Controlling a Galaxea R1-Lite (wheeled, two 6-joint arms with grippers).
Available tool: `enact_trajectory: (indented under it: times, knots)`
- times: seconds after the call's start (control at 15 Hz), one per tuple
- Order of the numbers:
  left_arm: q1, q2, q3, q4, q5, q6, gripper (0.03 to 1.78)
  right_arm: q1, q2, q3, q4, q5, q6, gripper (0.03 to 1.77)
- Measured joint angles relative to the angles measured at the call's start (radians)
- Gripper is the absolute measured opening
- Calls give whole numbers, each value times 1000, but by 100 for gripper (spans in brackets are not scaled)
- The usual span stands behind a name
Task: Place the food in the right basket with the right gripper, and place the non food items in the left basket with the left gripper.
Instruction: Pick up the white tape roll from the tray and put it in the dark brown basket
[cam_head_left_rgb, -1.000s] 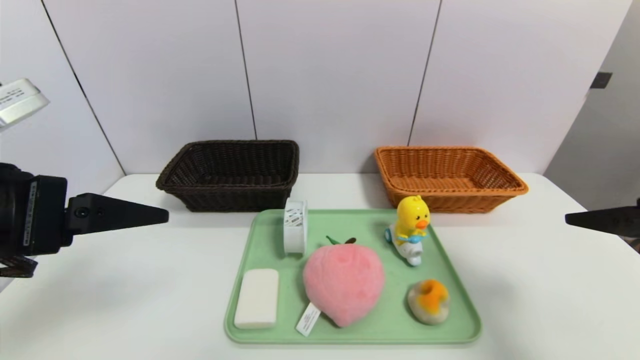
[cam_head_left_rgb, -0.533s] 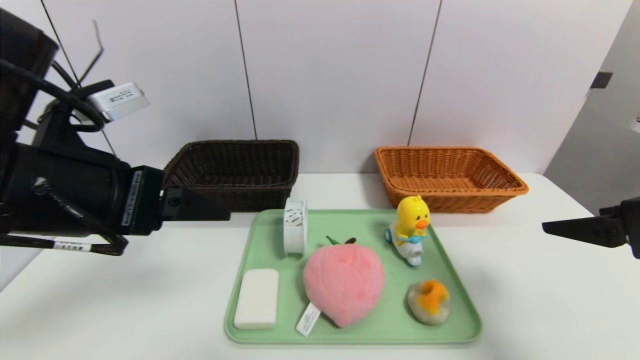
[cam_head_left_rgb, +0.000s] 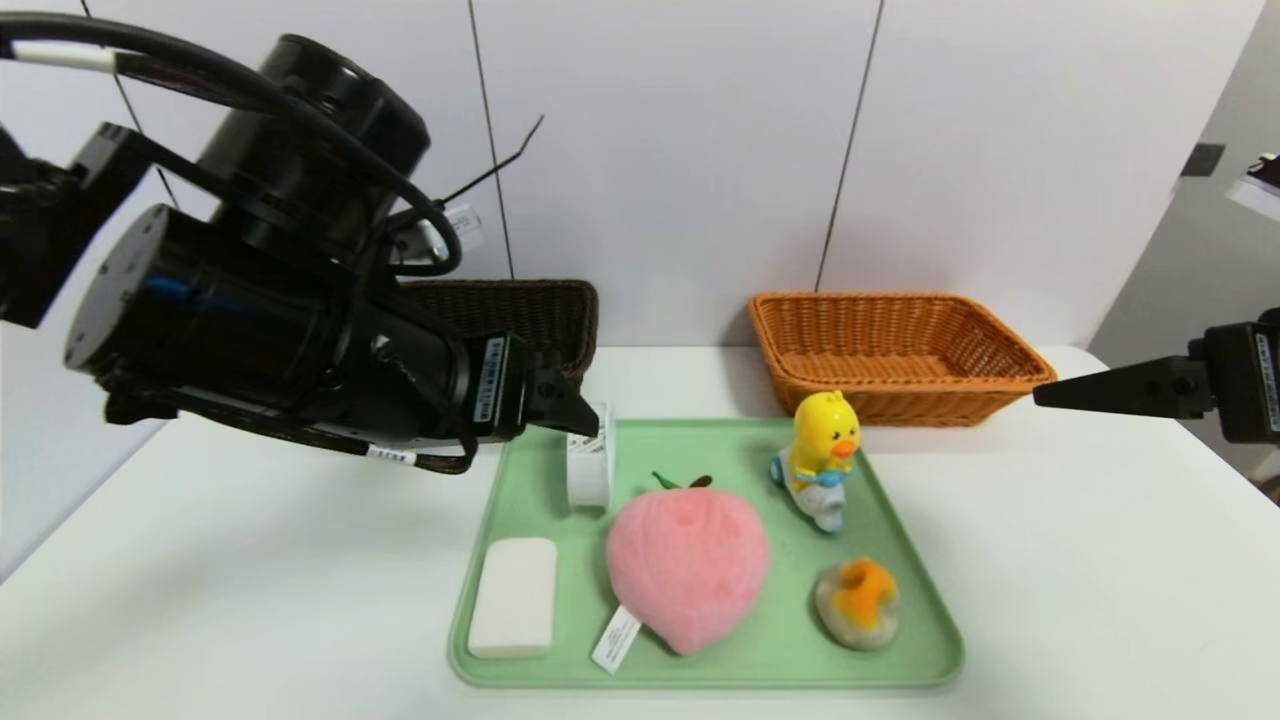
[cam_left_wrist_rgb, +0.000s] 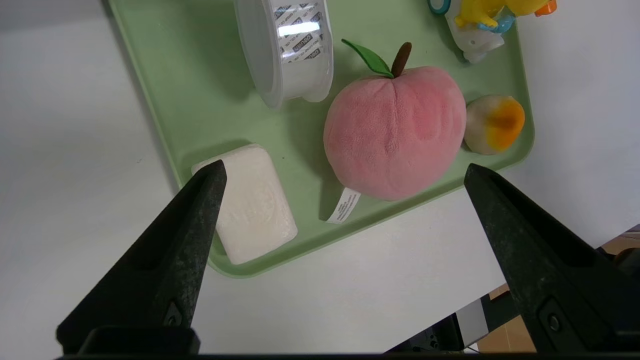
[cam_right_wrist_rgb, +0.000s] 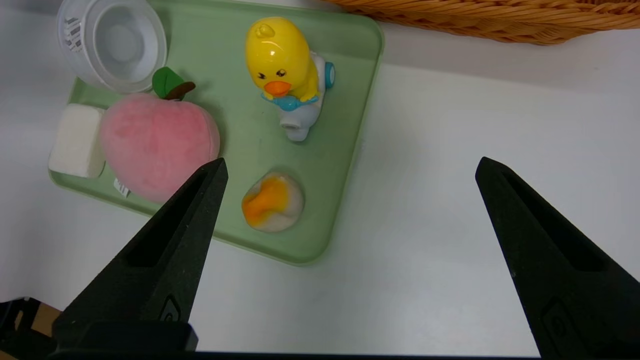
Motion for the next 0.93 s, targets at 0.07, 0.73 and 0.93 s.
enact_trajectory:
  times: [0.07, 0.73, 0.93]
  knots:
    - [-8, 31, -17, 0, 3, -1, 169, 0, 7, -2, -2, 1, 0, 171]
    - [-83, 364, -224, 7, 322, 1, 169, -1, 10, 19, -7, 3, -3, 171]
    - [-78, 443, -278, 7, 367, -3, 169, -1, 10, 23, -9, 5, -7, 171]
